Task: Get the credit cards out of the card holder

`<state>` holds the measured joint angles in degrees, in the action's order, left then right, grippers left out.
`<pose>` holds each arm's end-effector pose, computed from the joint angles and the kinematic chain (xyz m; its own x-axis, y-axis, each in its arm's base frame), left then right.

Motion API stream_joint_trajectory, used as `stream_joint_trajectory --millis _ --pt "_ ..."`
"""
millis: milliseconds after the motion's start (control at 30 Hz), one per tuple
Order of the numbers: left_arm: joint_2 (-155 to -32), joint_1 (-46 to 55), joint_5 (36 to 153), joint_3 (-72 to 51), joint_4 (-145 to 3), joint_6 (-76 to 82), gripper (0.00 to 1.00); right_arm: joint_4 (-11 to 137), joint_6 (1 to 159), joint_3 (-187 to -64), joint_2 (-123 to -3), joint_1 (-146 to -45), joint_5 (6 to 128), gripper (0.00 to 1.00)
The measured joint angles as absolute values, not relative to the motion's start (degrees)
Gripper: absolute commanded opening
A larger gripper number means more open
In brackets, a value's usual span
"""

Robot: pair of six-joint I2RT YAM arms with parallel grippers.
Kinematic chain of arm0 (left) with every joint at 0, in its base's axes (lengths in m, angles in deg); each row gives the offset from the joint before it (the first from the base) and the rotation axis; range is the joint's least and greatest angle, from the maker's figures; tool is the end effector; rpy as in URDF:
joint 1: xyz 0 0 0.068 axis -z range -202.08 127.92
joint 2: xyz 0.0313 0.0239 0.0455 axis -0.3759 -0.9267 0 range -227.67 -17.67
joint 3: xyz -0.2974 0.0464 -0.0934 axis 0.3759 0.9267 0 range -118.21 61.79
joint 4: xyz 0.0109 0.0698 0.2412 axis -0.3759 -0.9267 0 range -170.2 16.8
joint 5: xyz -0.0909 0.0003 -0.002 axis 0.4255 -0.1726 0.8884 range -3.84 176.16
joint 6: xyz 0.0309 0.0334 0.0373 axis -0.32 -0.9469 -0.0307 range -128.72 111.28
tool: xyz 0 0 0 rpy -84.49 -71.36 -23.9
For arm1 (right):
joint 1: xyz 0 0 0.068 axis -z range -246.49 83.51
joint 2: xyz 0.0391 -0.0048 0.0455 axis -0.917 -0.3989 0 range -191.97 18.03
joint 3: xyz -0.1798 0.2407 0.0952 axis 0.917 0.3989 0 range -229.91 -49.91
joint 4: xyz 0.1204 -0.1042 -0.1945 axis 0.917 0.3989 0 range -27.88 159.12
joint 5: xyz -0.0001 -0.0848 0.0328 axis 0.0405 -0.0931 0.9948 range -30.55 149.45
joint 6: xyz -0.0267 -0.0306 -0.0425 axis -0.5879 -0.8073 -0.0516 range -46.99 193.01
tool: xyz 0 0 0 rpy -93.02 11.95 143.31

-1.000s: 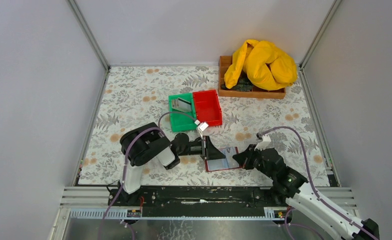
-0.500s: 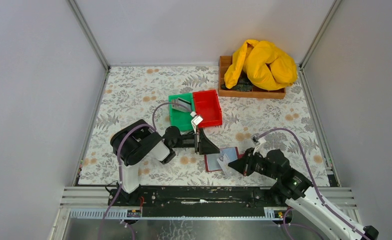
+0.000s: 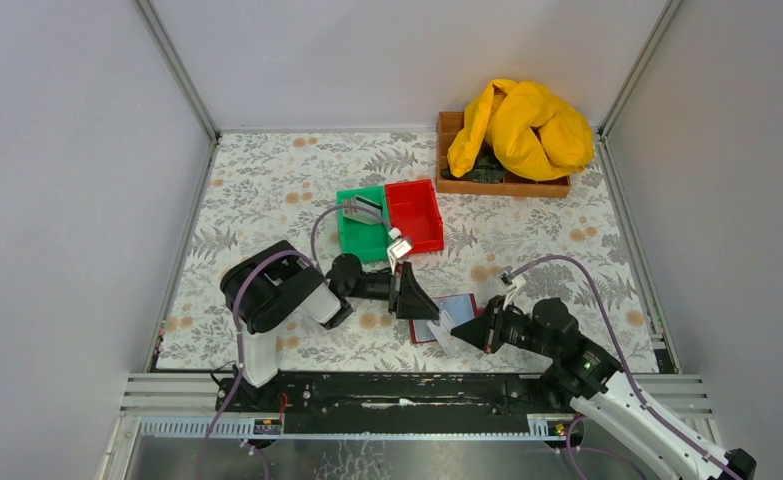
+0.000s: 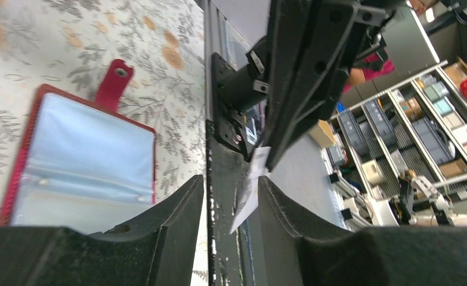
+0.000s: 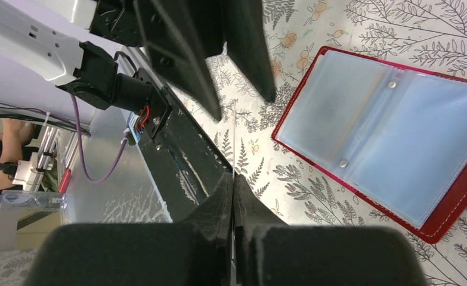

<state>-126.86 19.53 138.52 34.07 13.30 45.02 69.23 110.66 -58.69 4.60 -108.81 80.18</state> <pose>0.2130 -0.2343 0.1901 -0.7637 0.0196 -0.6452 0.6416 -0.0866 -0.7621 0.0421 0.0587 0.2026 -0.6605 0.1711 -0.7310 -0.6093 0.4466 0.6551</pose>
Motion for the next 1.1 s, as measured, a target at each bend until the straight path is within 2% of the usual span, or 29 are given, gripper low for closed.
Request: stream_joint_trajectory --millis 167,300,400,500,533,667,700,800,867,933,1100 --pt "-125.7 22.3 140.8 34.1 13.4 44.5 0.43 68.7 110.0 -58.7 2.2 -108.8 80.1 0.00" --pt "-125.6 23.5 141.9 34.1 13.3 44.2 0.33 68.4 109.5 -58.8 0.8 -108.8 80.4 0.00" --pt "-125.6 23.5 141.9 34.3 13.4 44.0 0.24 67.8 109.3 -58.9 0.6 -108.8 81.0 0.00" --pt "-125.6 23.5 141.9 34.7 13.4 43.8 0.04 67.7 109.2 -59.1 0.7 -108.8 81.2 0.00" --pt "-125.6 23.5 141.9 34.9 13.4 43.7 0.00 67.7 109.1 -59.1 0.8 -108.8 81.2 0.00" --pt "-125.6 23.5 141.9 35.0 13.5 43.5 0.00 67.8 108.7 -59.3 1.1 -108.8 81.4 0.00" --pt "-125.6 23.5 141.9 35.0 13.5 43.5 0.00 67.9 108.6 -59.3 1.1 -108.8 81.4 0.04" --pt "-125.6 23.5 141.6 34.9 13.6 43.6 0.00 68.8 108.3 -59.8 1.2 -108.9 80.5 0.32" --pt "-125.6 23.5 141.7 34.6 13.6 43.9 0.00 70.2 107.9 -60.6 2.0 -108.9 77.8 0.43" --pt "-125.6 22.8 141.7 34.5 13.6 44.6 0.00 71.7 107.5 -61.2 3.9 -108.8 73.5 0.47" --pt "-125.6 18.2 140.8 33.2 11.1 44.8 0.00 75.9 108.0 -62.3 10.3 -108.8 62.5 0.47"
